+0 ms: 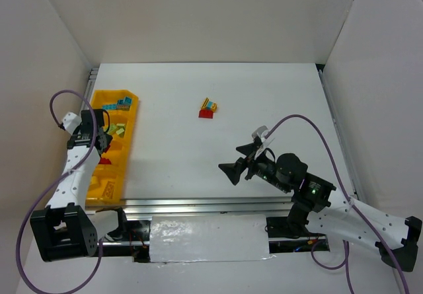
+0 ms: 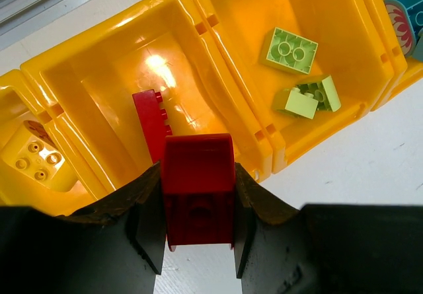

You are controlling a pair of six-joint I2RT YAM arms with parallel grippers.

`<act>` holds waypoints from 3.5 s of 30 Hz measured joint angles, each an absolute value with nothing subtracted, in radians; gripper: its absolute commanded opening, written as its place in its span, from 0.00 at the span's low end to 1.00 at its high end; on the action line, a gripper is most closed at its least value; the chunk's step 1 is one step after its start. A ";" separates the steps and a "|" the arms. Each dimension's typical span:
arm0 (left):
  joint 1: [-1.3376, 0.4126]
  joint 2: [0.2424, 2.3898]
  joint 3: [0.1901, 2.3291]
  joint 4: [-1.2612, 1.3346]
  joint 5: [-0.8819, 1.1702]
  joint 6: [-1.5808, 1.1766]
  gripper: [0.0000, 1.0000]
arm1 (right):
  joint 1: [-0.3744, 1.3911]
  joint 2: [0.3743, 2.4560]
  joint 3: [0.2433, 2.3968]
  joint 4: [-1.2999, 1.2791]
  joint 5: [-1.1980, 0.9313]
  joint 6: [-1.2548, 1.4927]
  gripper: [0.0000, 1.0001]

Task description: Sort the legos into containers by color

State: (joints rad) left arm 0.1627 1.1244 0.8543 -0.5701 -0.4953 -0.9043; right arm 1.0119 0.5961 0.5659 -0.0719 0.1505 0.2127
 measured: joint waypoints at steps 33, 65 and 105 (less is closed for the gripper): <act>0.251 1.248 0.850 -0.557 -0.476 -0.947 0.56 | 1.012 0.654 0.566 -0.075 0.028 0.212 1.00; 0.223 0.838 0.929 -0.565 0.270 -0.496 0.99 | 0.651 2.235 1.863 -0.617 0.351 0.559 1.00; 0.155 0.732 0.843 -0.563 0.479 -0.444 1.00 | 0.554 2.619 2.490 -0.928 0.095 0.566 0.46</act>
